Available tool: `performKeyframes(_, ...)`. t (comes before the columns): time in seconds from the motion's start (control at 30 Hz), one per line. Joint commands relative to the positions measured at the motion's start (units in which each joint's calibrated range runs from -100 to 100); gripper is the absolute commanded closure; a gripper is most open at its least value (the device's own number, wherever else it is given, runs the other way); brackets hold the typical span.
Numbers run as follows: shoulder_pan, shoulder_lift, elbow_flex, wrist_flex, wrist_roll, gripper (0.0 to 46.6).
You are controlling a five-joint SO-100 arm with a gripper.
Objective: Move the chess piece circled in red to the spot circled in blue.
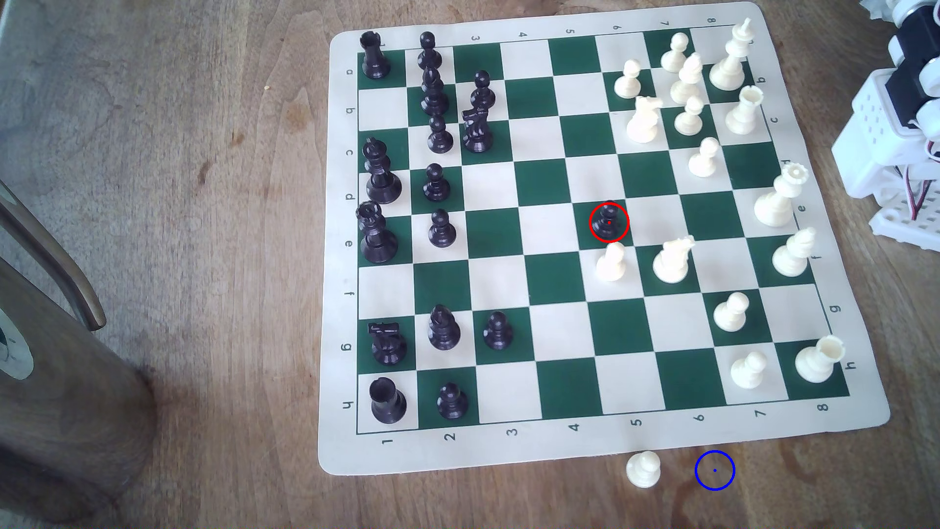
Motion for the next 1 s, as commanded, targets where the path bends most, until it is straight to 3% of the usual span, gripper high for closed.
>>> performKeyframes(0.0, 7.0, -0.2, 0.9, 19.4, 2.6, 46.5)
performKeyframes(0.17, 17.4, -0.2, 0.9, 48.7, 3.0, 46.5)
performKeyframes(0.5, 19.3, 3.5, -3.6, 87.7, -0.6, 46.5)
performKeyframes(0.63, 19.1, 16.0, -17.8, 100.2, -4.7, 46.1)
performKeyframes(0.67, 17.7, 20.9, -25.2, 107.2, -7.1, 44.9)
performKeyframes(0.8, 14.4, 30.2, -37.9, 118.8, -11.2, 44.1)
performKeyframes(0.97, 13.7, 47.3, -56.2, 129.5, -20.1, 40.4)
